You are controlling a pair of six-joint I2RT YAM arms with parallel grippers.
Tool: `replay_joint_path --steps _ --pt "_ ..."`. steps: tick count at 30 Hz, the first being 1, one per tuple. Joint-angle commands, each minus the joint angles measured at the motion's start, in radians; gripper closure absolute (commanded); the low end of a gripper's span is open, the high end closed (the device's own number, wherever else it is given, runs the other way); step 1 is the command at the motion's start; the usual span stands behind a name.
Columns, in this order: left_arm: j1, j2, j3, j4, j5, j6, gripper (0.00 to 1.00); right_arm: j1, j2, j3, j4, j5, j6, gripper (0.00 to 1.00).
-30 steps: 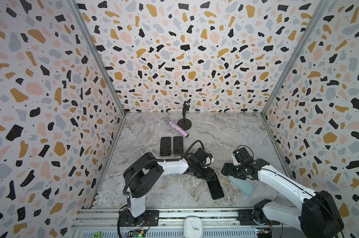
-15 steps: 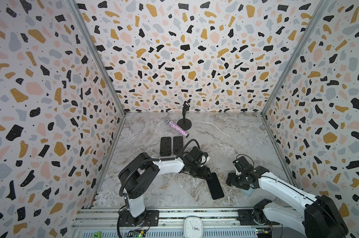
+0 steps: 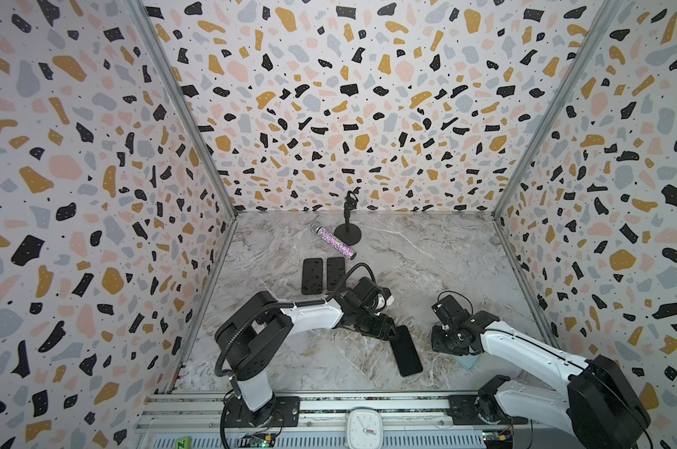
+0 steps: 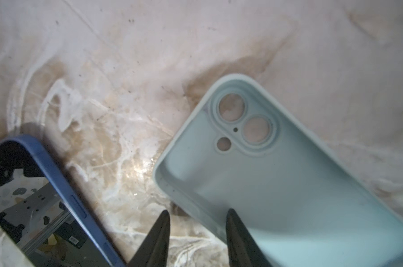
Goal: Put the phone into the phone case
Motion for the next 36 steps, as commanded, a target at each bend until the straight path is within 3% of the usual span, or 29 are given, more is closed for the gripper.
replay_joint_path --steps 1,9,17,28,36 --pt "0.009 -0.028 -0.015 0.003 0.012 0.016 0.41 0.005 0.026 -0.006 0.009 0.032 0.024 0.64" --pt "0.017 -0.047 -0.022 -0.009 0.01 0.018 0.41 -0.009 0.071 0.02 0.057 0.042 0.01 0.88" --pt "0.033 -0.076 -0.04 -0.014 -0.004 0.007 0.4 -0.023 0.088 0.055 0.055 0.044 -0.019 0.99" --pt "0.17 -0.199 -0.104 -0.029 -0.027 -0.033 0.4 -0.01 0.087 0.27 -0.082 0.006 -0.073 1.0" --pt "0.274 -0.299 -0.22 -0.017 -0.049 -0.076 0.39 0.19 0.223 0.503 -0.057 -0.063 -0.032 1.0"
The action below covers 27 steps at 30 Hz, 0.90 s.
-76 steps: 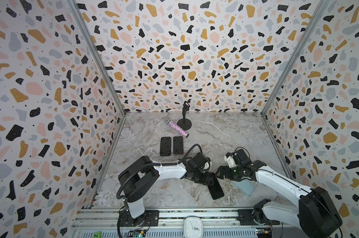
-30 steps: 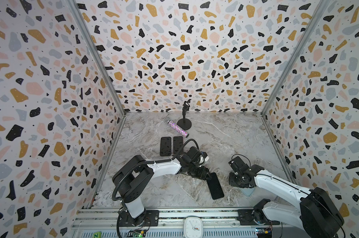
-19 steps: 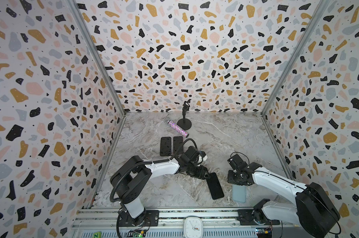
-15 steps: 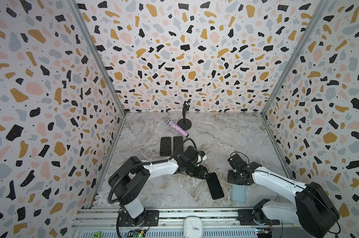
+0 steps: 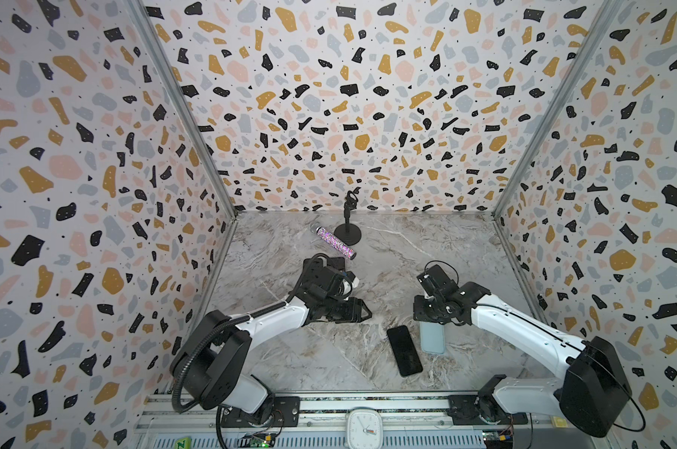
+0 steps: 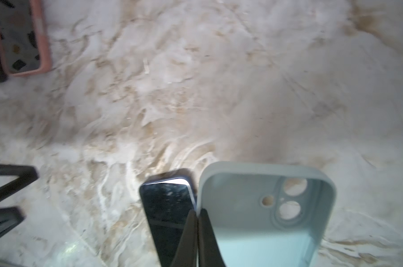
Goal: Put the phone into the phone case
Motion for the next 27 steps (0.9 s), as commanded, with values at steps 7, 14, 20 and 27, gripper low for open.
replay_joint_path --steps 7,14,20,27 --pt "0.078 -0.113 -0.115 -0.029 -0.065 -0.031 0.39 0.191 0.315 0.253 0.106 -0.111 -0.023 1.0" --pt "0.123 -0.184 -0.195 -0.045 -0.088 -0.034 0.38 0.202 0.462 0.358 0.168 -0.144 -0.061 1.0" --pt "0.131 -0.186 -0.222 -0.024 -0.076 -0.044 0.38 0.198 0.57 0.421 0.188 -0.135 -0.106 1.0" --pt "0.131 -0.164 -0.219 -0.001 -0.053 -0.047 0.37 0.174 0.632 0.459 0.186 -0.099 -0.17 0.99"
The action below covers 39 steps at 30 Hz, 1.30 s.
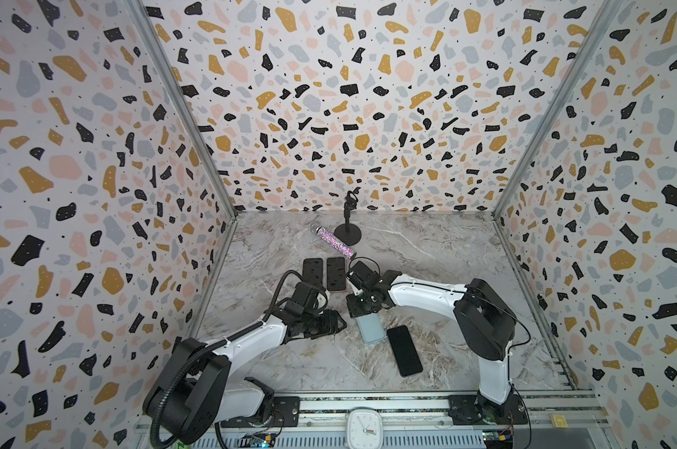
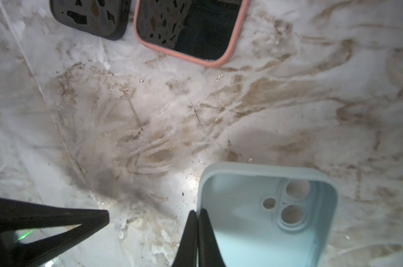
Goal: Put the phone into the phone case
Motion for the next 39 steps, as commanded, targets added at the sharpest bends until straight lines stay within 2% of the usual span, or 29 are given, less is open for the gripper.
replay_joint_path --steps 1,4,8,9,14,19,22,28,33,39 --pt "0.005 0.012 -0.001 0.031 0.025 -0.002 0.37 -0.018 -0.012 0.025 -0.005 0.02 -0.051 0.97" --pt "0.005 0.02 0.0 0.035 0.031 -0.004 0.37 -0.019 -0.024 0.017 0.005 0.019 -0.064 0.87" --pt "0.005 0.016 0.006 0.029 0.034 0.0 0.36 -0.021 -0.046 0.017 -0.004 0.019 -0.067 0.6" --pt "0.005 0.014 0.012 0.022 0.032 0.004 0.36 -0.02 -0.053 0.019 -0.008 0.017 -0.07 0.55" --pt "0.0 0.01 0.038 -0.005 0.032 0.008 0.35 -0.011 -0.134 0.001 -0.066 0.035 -0.087 0.49" --pt "-0.045 -0.007 0.061 -0.028 0.005 0.003 0.34 0.021 -0.377 -0.184 -0.135 0.178 -0.084 0.39" --pt "-0.093 0.001 0.078 0.001 0.009 -0.039 0.33 0.024 -0.512 -0.304 -0.201 0.224 -0.043 0.35" --pt "-0.196 0.05 0.14 0.047 -0.023 -0.089 0.33 0.034 -0.709 -0.506 -0.275 0.168 0.069 0.22" --pt "-0.218 0.103 0.162 0.063 -0.022 -0.091 0.32 0.064 -0.818 -0.659 -0.221 0.09 0.123 0.01" --pt "-0.221 0.115 0.171 0.054 -0.028 -0.085 0.31 0.095 -0.801 -0.711 -0.197 0.096 0.144 0.03"
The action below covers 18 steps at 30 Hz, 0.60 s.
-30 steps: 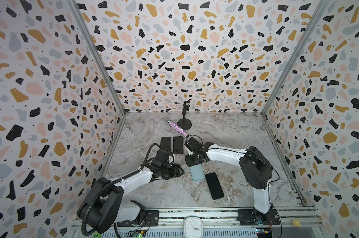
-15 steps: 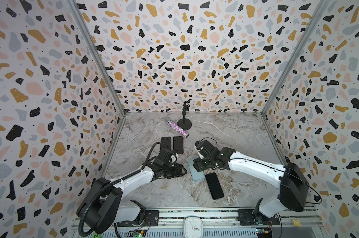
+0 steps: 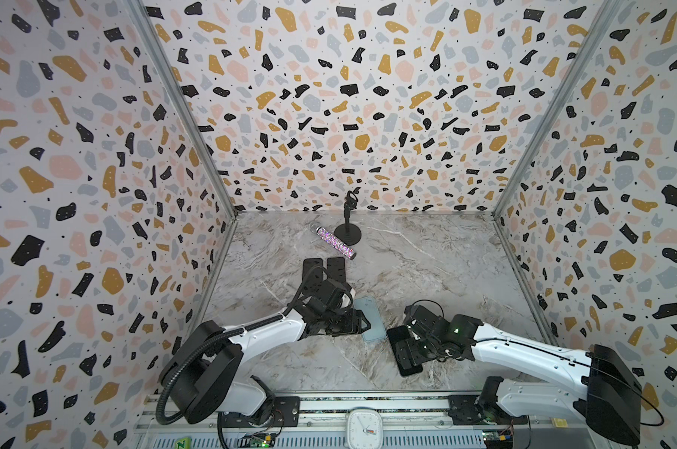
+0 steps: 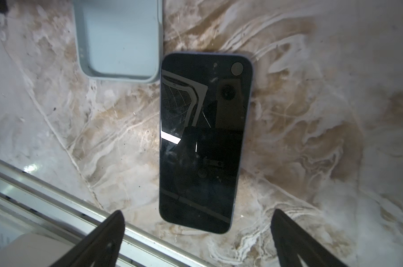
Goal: Put the phone into the phone case
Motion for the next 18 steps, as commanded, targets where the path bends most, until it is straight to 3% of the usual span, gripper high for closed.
replay_joint_path --steps 1,18 --pt "-0.003 0.007 0.032 0.009 -0.012 0.001 0.31 0.014 0.015 -0.009 0.01 0.005 0.03 0.05" --pt "-0.003 0.014 0.035 -0.009 -0.012 0.014 0.3 0.051 0.158 -0.002 0.066 0.028 0.019 0.06"
